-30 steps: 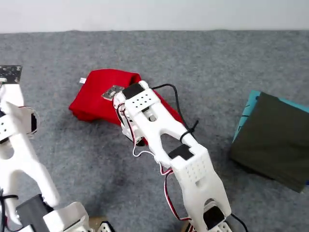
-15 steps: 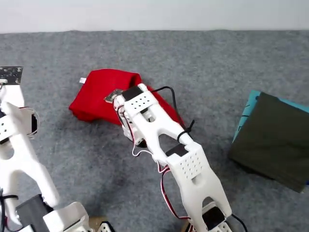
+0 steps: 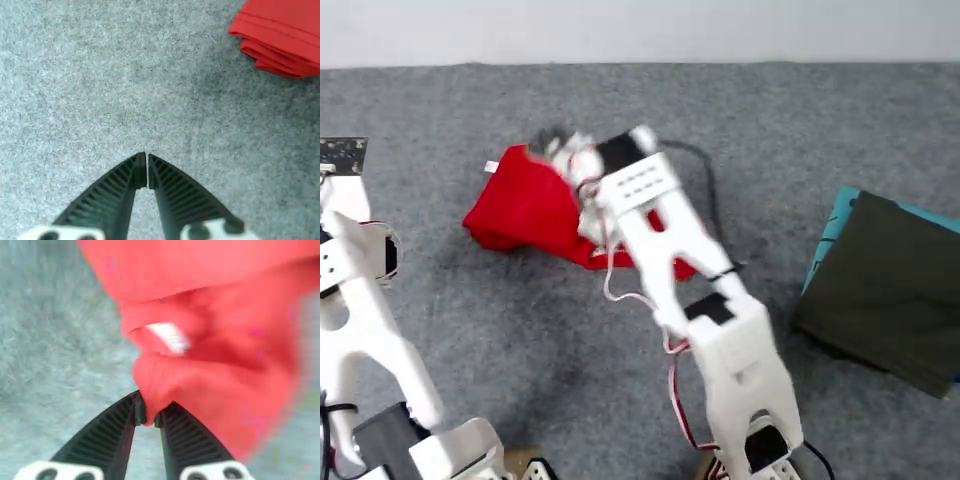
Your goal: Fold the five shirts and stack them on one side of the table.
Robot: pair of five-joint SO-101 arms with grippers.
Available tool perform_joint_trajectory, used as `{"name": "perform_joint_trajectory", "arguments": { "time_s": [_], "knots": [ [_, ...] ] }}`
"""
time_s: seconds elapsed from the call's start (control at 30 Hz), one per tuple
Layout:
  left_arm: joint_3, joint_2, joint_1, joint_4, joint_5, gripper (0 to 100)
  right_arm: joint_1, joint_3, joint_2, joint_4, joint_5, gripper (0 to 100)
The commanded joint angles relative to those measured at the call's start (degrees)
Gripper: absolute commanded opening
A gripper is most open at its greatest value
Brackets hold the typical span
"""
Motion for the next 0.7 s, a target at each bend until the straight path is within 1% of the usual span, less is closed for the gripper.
{"name": "perform_joint_trajectory", "arguments": {
  "time_s": [0.0, 0.17, 0.3, 0.4, 0.47, 0.57, 0.67],
  "knots": [
    [-0.3, -3.0, 0.1, -0.9, -0.4, 2, 2.3, -8.0, -13.4, 2.2, 6.2, 1.0],
    [-0.4, -3.1, 2.3, 0.4, -2.8, 2, 2.6, -19.7, -23.4, 0.7, 13.7, 1.0],
    [-0.3, -3.1, 6.1, 1.6, -3.1, 2, 2.6, -27.4, -28.6, -3.1, 18.5, 1.0],
    [-0.4, -3.1, 9.3, 2.8, -3.1, 2, 2.9, -29.2, -31.9, -3.2, 25.1, 1.0],
    [-0.6, -3.2, 12.0, 4.0, -3.1, 2, 4.4, -28.9, -34.2, -3.2, 28.2, 1.0],
    [-0.7, -3.6, 16.4, 5.7, -3.1, 2, 7.4, -27.2, -36.2, -3.2, 29.5, 1.0],
    [-0.6, -7.3, 21.5, 7.0, -2.9, 2, 10.2, -25.4, -37.1, -3.2, 29.5, 1.0]
  ]
}}
